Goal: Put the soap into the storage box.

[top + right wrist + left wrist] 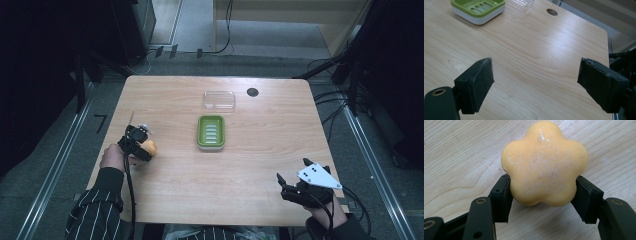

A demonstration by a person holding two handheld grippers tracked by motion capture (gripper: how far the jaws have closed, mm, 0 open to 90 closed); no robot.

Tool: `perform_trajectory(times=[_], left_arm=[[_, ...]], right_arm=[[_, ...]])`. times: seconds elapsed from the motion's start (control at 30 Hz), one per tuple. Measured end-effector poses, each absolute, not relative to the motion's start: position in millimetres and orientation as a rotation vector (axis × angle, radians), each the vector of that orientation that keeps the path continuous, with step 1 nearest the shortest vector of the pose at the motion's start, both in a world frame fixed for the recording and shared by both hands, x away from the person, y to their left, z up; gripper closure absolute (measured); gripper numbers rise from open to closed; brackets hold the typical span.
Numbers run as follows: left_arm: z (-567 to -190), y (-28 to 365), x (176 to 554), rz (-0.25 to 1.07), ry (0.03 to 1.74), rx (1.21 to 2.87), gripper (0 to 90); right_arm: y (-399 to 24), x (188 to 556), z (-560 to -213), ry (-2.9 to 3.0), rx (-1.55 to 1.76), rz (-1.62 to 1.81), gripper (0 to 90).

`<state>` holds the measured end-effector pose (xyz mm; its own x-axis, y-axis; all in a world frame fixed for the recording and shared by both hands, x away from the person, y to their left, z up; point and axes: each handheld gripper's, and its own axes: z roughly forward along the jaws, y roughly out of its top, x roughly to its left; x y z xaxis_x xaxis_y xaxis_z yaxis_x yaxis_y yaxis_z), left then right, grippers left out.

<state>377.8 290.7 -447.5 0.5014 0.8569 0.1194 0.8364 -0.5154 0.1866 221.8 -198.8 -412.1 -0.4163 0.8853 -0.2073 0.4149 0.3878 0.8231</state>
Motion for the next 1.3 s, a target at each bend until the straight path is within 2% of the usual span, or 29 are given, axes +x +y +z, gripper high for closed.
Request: perform_trajectory(times=[0.57, 1.3], left_arm=[[-439.7, 289.4, 372.0, 0.302, 1.455, 2.644, 39.8], [-424.5, 266.5, 370.4, 0.308, 1.353, 2.677, 39.8]], right_arm=[[-199.1, 221.3, -411.7, 1.99, 1.116, 0.924, 13.7], [-198.9, 221.1, -411.8, 1.995, 1.108, 0.924, 13.7]])
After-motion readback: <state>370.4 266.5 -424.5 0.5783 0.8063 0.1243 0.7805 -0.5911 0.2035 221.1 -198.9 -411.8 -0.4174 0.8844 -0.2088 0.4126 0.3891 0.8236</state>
